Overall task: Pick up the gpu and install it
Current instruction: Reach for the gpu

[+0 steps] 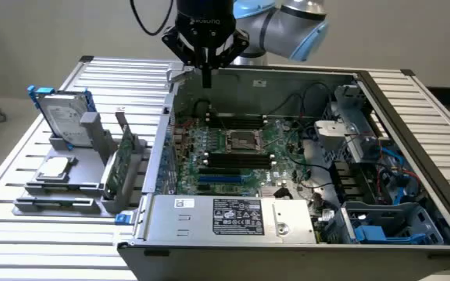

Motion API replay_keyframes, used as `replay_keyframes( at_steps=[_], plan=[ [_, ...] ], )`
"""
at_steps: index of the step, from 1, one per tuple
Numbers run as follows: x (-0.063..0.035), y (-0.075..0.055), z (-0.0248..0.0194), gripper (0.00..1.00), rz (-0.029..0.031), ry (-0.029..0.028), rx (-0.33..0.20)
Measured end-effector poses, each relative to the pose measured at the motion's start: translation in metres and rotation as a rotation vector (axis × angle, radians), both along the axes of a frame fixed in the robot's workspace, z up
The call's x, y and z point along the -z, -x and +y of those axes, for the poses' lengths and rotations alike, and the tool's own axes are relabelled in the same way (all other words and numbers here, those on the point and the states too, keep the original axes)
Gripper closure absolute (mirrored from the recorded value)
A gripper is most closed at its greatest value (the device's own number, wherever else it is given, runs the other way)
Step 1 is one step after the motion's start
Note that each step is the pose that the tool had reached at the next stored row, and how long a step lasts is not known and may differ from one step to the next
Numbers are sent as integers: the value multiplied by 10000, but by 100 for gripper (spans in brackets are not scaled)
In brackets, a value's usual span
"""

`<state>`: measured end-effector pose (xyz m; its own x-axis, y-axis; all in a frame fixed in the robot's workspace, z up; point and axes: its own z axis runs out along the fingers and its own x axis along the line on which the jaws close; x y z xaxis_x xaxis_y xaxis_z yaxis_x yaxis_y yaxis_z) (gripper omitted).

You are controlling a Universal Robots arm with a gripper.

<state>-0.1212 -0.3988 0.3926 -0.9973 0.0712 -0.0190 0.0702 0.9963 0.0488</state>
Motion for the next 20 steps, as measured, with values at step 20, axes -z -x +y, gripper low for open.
replay_keyframes(
  at_steps=[20],
  plan=[
    [-1,239,66,89,66,-5,0]
  ],
)
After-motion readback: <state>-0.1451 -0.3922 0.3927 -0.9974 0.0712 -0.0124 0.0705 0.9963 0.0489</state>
